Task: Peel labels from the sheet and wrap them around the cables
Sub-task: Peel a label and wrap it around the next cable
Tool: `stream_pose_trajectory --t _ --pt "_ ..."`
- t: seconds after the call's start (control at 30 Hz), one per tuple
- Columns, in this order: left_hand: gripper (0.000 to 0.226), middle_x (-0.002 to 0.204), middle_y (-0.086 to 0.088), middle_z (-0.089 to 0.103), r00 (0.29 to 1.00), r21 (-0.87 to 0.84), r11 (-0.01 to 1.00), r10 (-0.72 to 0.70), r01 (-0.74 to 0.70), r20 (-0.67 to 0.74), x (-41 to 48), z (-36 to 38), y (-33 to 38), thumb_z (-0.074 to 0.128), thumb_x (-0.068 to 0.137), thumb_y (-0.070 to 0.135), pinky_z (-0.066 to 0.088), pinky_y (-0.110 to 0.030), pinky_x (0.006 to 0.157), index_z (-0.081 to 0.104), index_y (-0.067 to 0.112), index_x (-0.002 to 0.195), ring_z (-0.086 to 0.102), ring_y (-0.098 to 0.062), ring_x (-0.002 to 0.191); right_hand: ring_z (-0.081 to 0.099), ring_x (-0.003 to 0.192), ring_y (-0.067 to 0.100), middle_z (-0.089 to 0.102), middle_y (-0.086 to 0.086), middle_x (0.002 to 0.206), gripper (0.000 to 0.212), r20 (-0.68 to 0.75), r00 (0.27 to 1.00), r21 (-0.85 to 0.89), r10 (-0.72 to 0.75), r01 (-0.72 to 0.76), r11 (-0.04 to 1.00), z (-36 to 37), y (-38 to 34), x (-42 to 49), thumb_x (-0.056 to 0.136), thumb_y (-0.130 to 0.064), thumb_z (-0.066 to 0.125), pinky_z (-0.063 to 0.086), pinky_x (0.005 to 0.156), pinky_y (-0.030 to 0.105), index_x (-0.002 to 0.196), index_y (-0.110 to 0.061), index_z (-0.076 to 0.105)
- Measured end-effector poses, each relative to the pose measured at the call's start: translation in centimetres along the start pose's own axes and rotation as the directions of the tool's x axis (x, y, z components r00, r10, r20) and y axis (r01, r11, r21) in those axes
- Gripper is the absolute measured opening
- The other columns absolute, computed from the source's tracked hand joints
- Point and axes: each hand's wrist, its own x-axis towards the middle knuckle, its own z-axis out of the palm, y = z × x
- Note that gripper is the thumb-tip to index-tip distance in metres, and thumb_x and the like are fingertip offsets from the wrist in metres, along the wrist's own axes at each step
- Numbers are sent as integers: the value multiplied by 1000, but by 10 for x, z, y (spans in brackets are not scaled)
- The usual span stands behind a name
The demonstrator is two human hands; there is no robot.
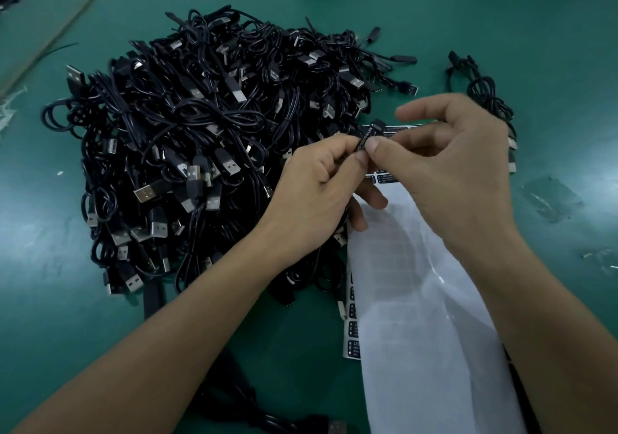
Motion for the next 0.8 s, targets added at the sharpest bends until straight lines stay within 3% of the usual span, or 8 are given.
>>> stream_pose_trajectory --t 0.13,0.27,0.37,0.57,0.73,0.8 --pt "22 71 -7 73 1000 14 1000 -7 7 1 1 -1 -2 47 107 14 41 -16 40 67 6 103 62 -14 43 74 72 7 76 -11 77 31 76 997 57 32 -36 998 2 3 1 78 -33 84 62 75 35 103 -26 69" --pt "21 84 -8 75 1000 29 1000 4 -5 24 2 0 -3 49 106 16 52 -39 44 68 7 105 71 -38 65 74 70 12 76 -4 76 27 76 997 68 34 -39 997 3 6 2 75 -38 86 63 71 38 89 -19 74" --pt "19 85 -8 75 1000 47 999 12 -14 29 2 0 -4 50 105 17 53 -39 46 68 11 102 70 -43 67 72 66 15 74 -4 70 20 76 997 65 13 -18 998 2 9 4 79 -36 84 62 67 36 78 -20 72" --pt "25 70 -3 74 1000 74 997 13 -14 19 1 -1 -4 50 104 16 41 -19 42 66 25 87 63 -22 44 61 57 3 68 -10 61 22 106 994 98 -11 1 995 3 11 5 93 -32 71 51 60 17 72 -27 70" --pt "34 65 -5 69 1000 -40 999 -15 15 6 1 1 0 44 104 7 40 -15 39 64 12 78 61 -8 42 58 55 3 64 -5 58 37 116 993 164 23 -42 986 3 10 4 101 -26 59 45 56 14 67 -13 66" --pt "36 64 -9 68 1000 -43 999 -27 27 -14 2 -1 0 43 104 8 40 -18 38 63 12 75 59 -12 41 58 54 2 64 -5 57 40 140 989 222 39 -70 972 3 10 4 104 -21 54 45 54 13 69 -5 64"
